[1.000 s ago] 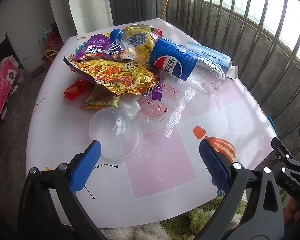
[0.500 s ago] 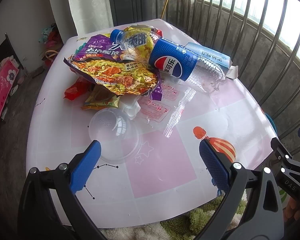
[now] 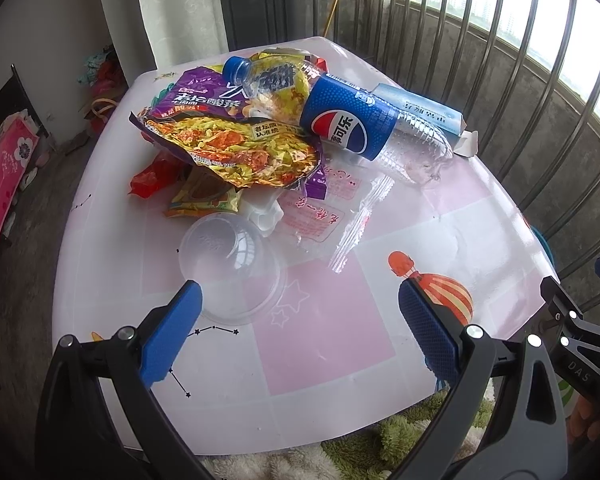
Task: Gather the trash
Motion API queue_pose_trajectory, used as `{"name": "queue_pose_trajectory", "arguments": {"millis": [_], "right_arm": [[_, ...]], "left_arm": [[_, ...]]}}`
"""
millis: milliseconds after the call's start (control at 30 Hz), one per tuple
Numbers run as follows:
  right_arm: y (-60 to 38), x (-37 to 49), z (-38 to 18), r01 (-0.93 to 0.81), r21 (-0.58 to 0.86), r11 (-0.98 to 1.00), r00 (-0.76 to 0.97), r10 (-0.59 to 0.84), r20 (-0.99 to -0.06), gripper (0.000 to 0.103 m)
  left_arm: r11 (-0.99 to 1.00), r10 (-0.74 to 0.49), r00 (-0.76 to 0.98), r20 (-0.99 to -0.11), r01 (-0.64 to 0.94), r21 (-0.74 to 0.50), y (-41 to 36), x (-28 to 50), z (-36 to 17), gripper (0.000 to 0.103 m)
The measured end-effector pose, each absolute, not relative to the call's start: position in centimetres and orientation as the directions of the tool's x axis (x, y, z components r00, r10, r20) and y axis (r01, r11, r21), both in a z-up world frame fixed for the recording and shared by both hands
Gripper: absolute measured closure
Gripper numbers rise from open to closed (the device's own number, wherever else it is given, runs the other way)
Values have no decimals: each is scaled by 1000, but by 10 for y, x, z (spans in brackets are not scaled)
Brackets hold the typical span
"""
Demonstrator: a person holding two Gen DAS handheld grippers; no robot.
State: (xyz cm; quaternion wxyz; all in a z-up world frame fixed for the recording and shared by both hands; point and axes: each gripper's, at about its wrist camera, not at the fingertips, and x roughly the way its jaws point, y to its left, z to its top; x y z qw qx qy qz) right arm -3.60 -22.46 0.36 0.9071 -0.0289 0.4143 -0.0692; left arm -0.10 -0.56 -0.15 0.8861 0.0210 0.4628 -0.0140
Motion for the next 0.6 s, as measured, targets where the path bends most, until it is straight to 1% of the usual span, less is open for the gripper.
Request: {"name": "queue_pose_trajectory", "arguments": {"millis": [400,600], "right_arm": [[-222,-38,5,102,-103,989,652,-145,-744,6],[-221,-36,10,88,-67,994,668,-109,-736,6]], "left_arm": [[1000,-9,582,-813,29,10,5,-2,1,9],[998,26,636,-771,-65,-20,40,4,14,9]]}}
